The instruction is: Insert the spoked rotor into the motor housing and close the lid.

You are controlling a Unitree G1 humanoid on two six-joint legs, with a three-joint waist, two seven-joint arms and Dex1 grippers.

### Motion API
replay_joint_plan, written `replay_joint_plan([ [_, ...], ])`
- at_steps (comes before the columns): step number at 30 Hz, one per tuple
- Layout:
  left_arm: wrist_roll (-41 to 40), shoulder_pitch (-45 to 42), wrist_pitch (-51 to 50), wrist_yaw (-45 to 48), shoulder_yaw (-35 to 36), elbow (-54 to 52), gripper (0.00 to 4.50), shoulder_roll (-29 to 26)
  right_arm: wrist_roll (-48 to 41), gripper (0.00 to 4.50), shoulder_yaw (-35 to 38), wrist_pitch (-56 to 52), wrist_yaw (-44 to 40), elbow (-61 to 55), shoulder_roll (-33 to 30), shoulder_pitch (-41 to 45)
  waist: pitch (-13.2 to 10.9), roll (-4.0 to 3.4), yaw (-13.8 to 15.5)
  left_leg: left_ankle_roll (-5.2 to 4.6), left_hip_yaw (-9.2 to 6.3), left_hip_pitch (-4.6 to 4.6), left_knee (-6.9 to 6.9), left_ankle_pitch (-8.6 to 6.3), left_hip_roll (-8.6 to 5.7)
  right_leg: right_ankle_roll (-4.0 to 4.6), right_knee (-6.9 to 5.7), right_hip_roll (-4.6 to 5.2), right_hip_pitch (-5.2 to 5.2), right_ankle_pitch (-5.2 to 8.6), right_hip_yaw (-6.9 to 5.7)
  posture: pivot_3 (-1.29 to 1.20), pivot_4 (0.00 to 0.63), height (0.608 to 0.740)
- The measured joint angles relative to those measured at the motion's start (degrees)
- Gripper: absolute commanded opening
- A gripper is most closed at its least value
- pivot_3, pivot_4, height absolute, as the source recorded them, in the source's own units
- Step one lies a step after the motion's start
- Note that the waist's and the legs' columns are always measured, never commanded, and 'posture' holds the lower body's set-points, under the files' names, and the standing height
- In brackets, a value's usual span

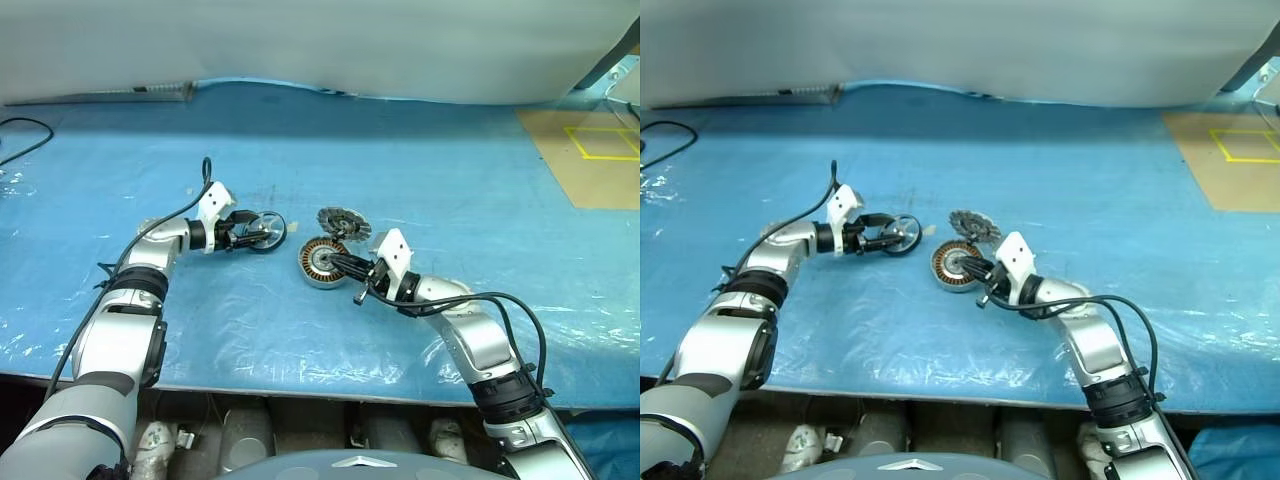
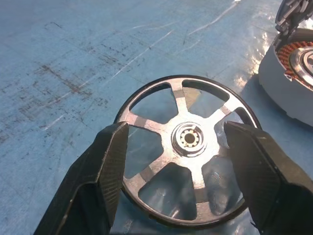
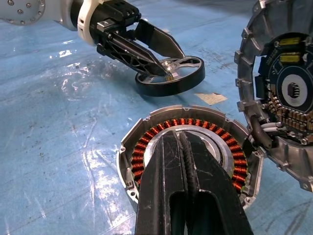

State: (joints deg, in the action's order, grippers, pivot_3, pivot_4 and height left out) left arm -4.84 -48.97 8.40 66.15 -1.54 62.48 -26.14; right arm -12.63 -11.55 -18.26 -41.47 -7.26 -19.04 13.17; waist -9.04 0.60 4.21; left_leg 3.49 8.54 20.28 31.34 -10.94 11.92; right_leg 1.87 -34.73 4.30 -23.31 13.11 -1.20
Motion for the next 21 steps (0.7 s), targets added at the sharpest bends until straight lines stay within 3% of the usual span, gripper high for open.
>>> replay_joint_plan([
  [5, 2.0, 0.0, 0.5, -0.4, -1.4, -0.3, 3.30, 0.0, 0.0, 0.00, 0.0, 0.0, 0.1, 0.1, 0.3, 0.2, 0.0, 0.00, 0.1, 0.00, 0.00, -0.13, 0.00, 0.00, 0.01, 0.01, 0.00, 0.01, 0.10, 0.01, 0.00, 0.00, 0.150, 0.740],
  [12, 4.0, -0.1, 2.9, -2.6, -2.5, -1.0, 1.67, -0.5, 0.1, 0.00, 0.0, 0.0, 0.3, 0.5, 0.6, 0.2, 0.0, -0.05, 0.2, 0.00, 0.01, -0.28, 0.01, 0.00, -0.01, 0.02, -0.01, 0.05, 0.34, 0.01, 0.02, 0.00, 0.150, 0.740],
  [21, 4.2, 0.5, 3.1, -2.5, -2.4, -3.0, 1.45, -1.3, 0.2, 0.00, -0.3, 0.0, 0.3, 0.7, 1.1, 0.8, 0.0, -0.06, 0.5, 0.00, 0.01, -0.28, 0.00, 0.00, -0.01, 0.02, 0.01, 0.06, 0.31, 0.02, 0.02, 0.00, 0.150, 0.740],
])
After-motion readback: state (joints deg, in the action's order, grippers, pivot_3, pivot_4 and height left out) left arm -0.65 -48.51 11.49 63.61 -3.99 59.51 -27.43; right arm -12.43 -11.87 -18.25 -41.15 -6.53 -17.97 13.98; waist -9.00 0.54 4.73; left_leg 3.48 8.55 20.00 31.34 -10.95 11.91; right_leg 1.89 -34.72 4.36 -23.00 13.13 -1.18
